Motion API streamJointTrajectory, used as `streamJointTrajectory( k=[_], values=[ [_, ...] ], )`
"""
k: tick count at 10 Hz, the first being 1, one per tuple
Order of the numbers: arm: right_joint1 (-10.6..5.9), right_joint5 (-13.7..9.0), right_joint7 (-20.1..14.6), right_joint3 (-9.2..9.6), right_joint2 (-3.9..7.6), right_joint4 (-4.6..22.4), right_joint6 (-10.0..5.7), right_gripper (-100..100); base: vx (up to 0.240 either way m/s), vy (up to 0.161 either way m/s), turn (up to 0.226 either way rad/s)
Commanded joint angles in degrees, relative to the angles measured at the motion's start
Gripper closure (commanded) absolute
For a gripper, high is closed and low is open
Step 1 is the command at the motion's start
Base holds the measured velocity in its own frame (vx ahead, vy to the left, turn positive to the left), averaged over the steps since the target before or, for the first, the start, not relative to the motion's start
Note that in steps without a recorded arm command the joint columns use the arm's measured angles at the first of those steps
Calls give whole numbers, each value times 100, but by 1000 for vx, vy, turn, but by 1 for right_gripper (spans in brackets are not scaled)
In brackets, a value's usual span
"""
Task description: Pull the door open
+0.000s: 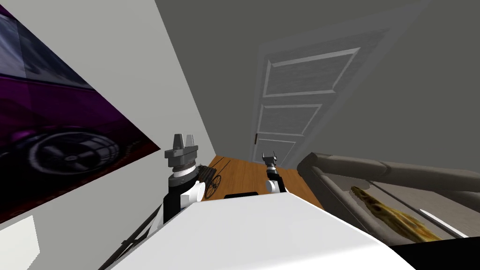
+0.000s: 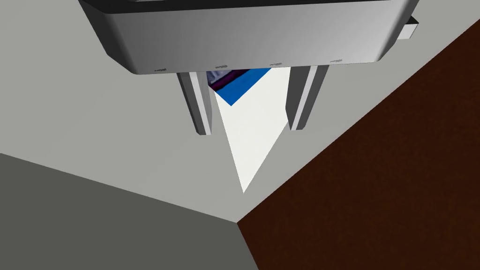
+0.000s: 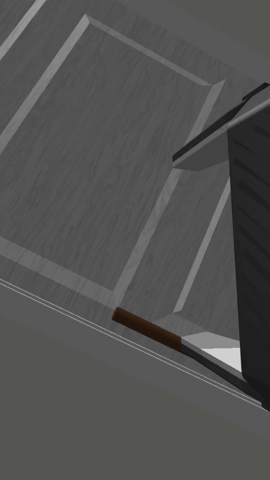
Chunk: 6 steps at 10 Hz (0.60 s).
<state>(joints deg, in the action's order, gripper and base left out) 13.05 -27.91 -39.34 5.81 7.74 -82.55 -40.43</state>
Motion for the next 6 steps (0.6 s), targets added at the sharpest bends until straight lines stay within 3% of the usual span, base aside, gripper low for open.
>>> streamJointTrajectory(
  k=[1,6],
  values=[
    [-42,-142,-169,20,27,172,-48,-100,107,-14,87],
    [-216,-555,-644,86,93,769,-222,-100,102,-7,77]
  ],
)
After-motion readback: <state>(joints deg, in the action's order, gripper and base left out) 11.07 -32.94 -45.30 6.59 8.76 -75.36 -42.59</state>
